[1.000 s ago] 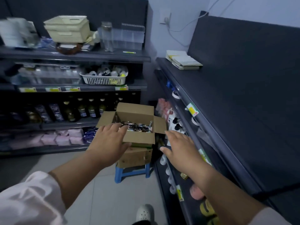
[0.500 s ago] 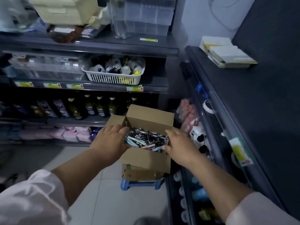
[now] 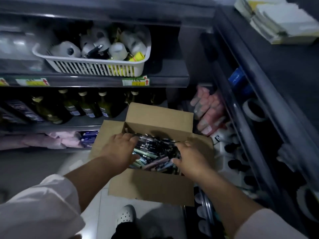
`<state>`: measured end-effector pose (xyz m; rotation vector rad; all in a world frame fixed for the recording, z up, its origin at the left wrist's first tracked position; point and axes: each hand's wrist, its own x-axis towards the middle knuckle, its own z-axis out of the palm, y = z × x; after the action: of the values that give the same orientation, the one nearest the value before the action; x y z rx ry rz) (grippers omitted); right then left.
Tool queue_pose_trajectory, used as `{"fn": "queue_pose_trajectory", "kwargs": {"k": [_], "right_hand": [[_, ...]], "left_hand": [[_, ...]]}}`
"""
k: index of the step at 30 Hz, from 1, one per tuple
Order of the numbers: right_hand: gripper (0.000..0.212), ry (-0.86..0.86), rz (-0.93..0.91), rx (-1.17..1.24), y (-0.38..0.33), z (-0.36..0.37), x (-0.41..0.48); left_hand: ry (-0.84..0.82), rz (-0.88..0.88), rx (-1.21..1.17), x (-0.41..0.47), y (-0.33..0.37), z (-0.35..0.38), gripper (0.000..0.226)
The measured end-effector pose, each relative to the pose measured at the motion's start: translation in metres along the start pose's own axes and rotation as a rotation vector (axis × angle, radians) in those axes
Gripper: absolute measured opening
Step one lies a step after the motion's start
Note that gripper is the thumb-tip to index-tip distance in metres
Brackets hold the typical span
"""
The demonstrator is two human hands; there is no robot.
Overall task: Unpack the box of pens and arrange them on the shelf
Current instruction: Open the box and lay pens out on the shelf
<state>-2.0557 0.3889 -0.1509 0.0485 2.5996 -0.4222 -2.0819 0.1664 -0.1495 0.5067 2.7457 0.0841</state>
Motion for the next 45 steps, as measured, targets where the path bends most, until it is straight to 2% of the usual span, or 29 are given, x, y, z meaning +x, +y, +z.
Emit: {"fn": "queue_pose_trajectory", "kwargs": {"k": [7, 17, 22, 26, 30, 37, 40, 42, 45], "right_hand": [[0.054, -0.106, 0.025, 0.042, 0.015, 0.058, 0.088], [0.081, -0.308, 0.019, -0.074, 0.044, 0.124, 0.166], [0.084, -0.247, 0.014, -0.015, 0.049, 0.143, 0.177], [0.104, -0.218, -0.028, -0.031, 0.054, 0.147, 0.180], [0.102, -0.153, -0.036, -0.067, 0.053, 0.151, 0.184], [0.103, -0.113, -0.009, 0.107, 0.055, 0.153, 0.183], [0.099, -0.125, -0.021, 0.044, 0.054, 0.153, 0.182], [0.097, -0.134, -0.028, 0.019, 0.052, 0.154, 0.184], [0.088, -0.132, -0.041, -0.018, 0.048, 0.154, 0.187]], "left_hand": [[-0.081, 0.068, 0.048, 0.087, -0.014, 0.066, 0.067], [-0.208, 0.156, 0.083, 0.161, -0.026, 0.155, 0.069], [-0.238, 0.156, 0.105, 0.172, -0.031, 0.175, 0.084], [-0.195, 0.174, 0.120, 0.176, -0.025, 0.183, 0.065], [-0.205, 0.174, 0.086, 0.173, -0.023, 0.193, 0.049], [-0.197, 0.102, -0.176, 0.170, -0.044, 0.193, 0.026], [-0.142, 0.036, -0.381, 0.165, -0.048, 0.183, 0.019], [-0.184, -0.023, -0.533, 0.164, -0.045, 0.174, 0.015], [-0.234, -0.127, -0.835, 0.163, -0.042, 0.164, 0.023]]}}
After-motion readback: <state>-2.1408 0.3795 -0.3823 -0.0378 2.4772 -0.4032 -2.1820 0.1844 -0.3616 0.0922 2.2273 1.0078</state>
